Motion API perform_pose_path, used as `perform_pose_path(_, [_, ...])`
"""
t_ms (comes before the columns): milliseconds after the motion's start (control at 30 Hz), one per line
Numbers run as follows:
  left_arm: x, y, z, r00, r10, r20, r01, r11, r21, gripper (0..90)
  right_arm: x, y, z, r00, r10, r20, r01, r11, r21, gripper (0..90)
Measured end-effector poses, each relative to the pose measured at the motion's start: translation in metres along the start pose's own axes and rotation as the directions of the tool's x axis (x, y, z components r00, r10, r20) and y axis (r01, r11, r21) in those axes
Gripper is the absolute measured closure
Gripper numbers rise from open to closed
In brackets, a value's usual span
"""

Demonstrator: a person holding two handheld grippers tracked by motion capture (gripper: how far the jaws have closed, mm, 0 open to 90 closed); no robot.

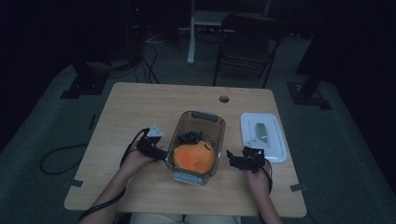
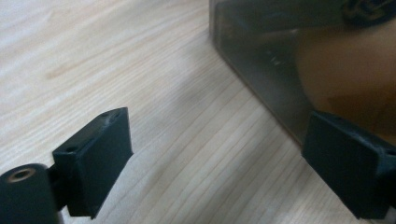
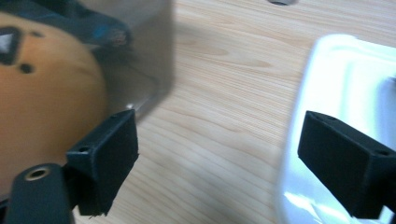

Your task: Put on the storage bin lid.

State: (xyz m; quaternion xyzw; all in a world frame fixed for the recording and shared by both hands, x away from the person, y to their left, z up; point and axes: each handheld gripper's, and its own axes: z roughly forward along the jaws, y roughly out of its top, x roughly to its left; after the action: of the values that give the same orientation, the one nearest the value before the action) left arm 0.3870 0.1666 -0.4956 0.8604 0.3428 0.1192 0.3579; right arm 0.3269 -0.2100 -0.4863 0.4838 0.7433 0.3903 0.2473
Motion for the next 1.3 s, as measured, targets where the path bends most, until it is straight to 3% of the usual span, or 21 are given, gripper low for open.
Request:
perform_pose_path(33, [0.001, 0.000, 0.000, 0.9999, -0.005, 0.011, 0.004, 0.9998, 0.018, 0.2, -0.003, 0.000, -0.002, 0.9999, -0.001, 0.015, 0.001, 1.000, 0.001, 11.3])
perform_pose_path(100, [0.001, 0.000, 0.001, 0.9999, -0.003, 0.016, 0.003, 0.9996, 0.028, 0.3, -0.011, -0.001, -0.008, 0.9998, 0.017, 0.009, -0.016, 1.000, -0.015, 11.0])
perform_pose_path(300, [-0.002, -0.002, 0.002, 0.9996, 0.028, 0.010, -0.028, 0.9994, 0.019, 0.4, -0.035, -0.002, -0.018, 0.9918, 0.050, 0.117, -0.050, 0.999, -0.001, 11.1])
perform_pose_path(433, [-0.004, -0.004, 0.002, 0.9993, 0.036, 0.008, -0.036, 0.9992, 0.016, 0.4, -0.055, -0.003, -0.019, 0.9801, 0.072, 0.185, -0.075, 0.997, 0.009, 15.6])
perform_pose_path(633, [-0.012, -0.003, 0.003, 0.9979, 0.064, 0.010, -0.064, 0.9977, 0.020, 0.4, -0.081, -0.004, -0.010, 0.9570, 0.132, 0.259, -0.141, 0.990, 0.017, 31.6])
perform_pose_path(767, [-0.020, 0.000, 0.004, 0.9958, 0.092, 0.009, -0.092, 0.9956, 0.018, 0.4, -0.090, -0.004, 0.003, 0.9586, 0.128, 0.254, -0.148, 0.987, 0.062, 34.9])
perform_pose_path(900, [-0.029, 0.002, 0.007, 0.9947, 0.100, 0.025, -0.100, 0.9949, 0.015, 0.3, -0.096, -0.005, 0.015, 0.9519, 0.134, 0.276, -0.166, 0.981, 0.098, 43.5])
perform_pose_path(1067, [-0.038, 0.003, 0.009, 0.9922, 0.119, 0.037, -0.119, 0.9928, 0.008, 0.3, -0.100, -0.004, 0.024, 0.9584, 0.134, 0.252, -0.171, 0.976, 0.132, 54.5])
perform_pose_path(1200, [-0.042, 0.004, 0.012, 0.9926, 0.111, 0.047, -0.112, 0.9937, 0.001, 0.3, -0.100, -0.003, 0.028, 0.9593, 0.135, 0.248, -0.174, 0.974, 0.144, 57.1])
perform_pose_path(1300, [-0.046, 0.005, 0.013, 0.9917, 0.114, 0.058, -0.114, 0.9934, -0.001, 0.3, -0.100, -0.002, 0.028, 0.9587, 0.124, 0.256, -0.166, 0.975, 0.150, 65.9])
